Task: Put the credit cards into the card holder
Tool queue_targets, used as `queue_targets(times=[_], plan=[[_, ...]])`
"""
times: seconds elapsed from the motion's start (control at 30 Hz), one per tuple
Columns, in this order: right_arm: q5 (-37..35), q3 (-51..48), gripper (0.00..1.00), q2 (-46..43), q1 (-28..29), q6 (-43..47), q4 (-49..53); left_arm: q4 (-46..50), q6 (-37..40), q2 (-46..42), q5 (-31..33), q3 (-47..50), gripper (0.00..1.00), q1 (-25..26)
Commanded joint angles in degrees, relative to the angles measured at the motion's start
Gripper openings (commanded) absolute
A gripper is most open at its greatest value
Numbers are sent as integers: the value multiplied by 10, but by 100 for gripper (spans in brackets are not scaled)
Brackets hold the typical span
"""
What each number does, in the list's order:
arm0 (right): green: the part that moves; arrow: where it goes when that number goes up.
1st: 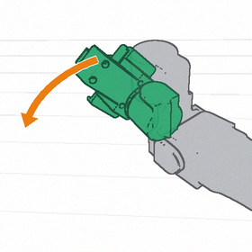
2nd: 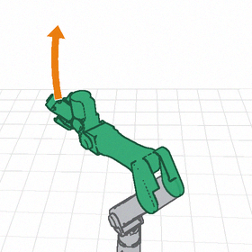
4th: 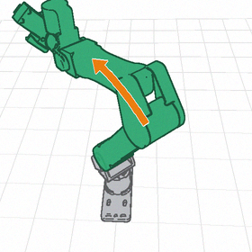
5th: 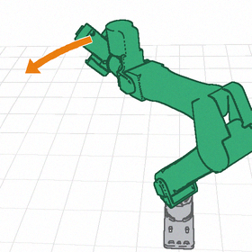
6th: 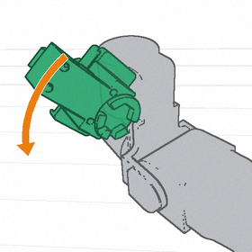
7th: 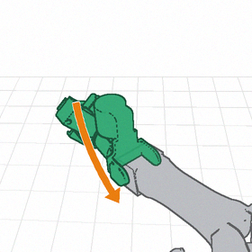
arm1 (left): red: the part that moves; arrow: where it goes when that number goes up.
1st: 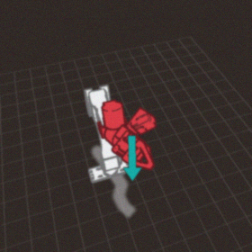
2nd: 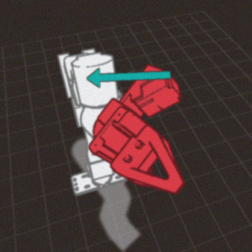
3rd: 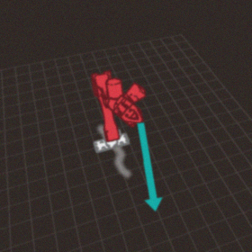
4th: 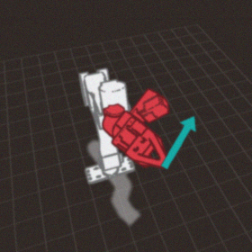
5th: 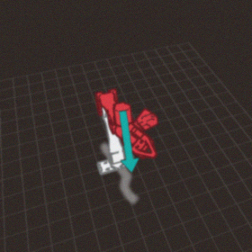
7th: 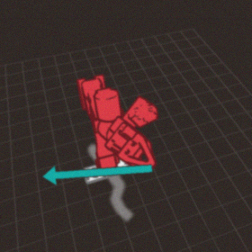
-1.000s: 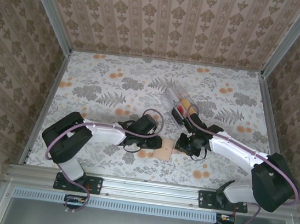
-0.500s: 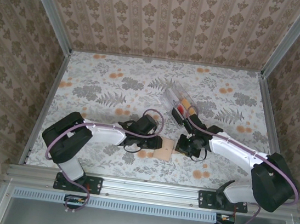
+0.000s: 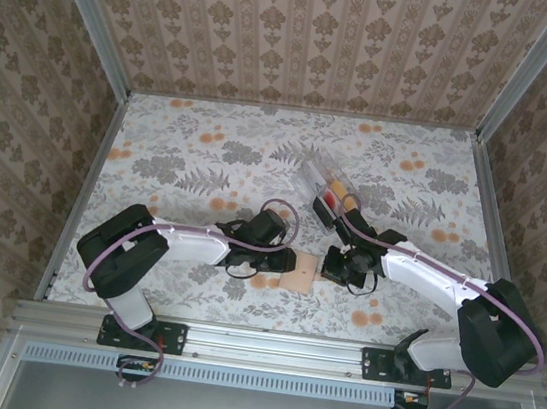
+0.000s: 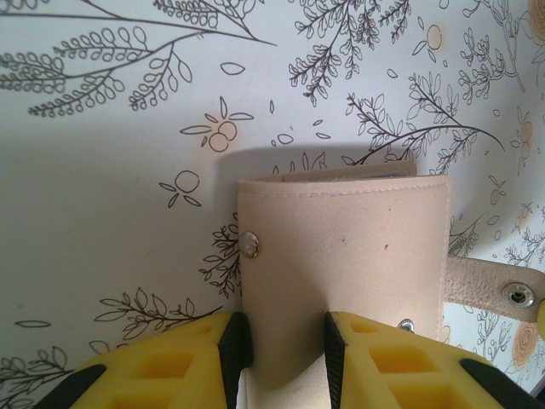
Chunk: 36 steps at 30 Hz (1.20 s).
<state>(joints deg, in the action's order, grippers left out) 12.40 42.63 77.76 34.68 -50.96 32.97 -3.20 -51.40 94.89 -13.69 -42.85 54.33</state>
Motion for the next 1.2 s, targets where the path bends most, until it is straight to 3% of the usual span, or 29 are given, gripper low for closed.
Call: queue_targets(times=[0.0, 0.2, 0.57, 1.17], plan=[[0, -4, 6, -3, 3, 16, -7, 0, -12, 17, -5, 3, 33, 7], [43, -5, 4, -21, 3, 50, -53, -6, -15, 16, -5, 6, 32, 6], [94, 31, 3, 48, 9, 69, -72, -19, -22, 19, -6, 7, 32, 6], [95, 51, 3, 123, 21, 53, -98, -23, -23, 19, -8, 9, 31, 7]])
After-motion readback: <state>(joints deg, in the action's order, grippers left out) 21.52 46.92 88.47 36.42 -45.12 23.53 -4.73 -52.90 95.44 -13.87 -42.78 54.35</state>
